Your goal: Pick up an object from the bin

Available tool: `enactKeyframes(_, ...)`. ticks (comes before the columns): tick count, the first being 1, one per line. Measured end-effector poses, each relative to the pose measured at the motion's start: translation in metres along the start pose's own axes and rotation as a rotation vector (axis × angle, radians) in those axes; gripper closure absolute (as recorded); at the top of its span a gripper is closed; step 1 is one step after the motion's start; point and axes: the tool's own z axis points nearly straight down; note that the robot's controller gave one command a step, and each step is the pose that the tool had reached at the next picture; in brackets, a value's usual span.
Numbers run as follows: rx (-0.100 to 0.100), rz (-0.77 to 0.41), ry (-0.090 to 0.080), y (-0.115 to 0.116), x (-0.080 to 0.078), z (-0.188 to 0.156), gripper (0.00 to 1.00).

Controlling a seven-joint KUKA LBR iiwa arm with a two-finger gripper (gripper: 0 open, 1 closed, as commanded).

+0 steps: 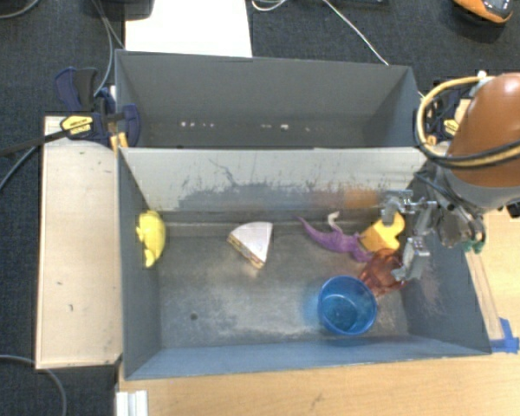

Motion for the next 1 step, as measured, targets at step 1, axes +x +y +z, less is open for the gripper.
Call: enactKeyframes(1, 0.001, -0.002, -0.008, 0.0004, -0.0013, -0.0047, 0.00)
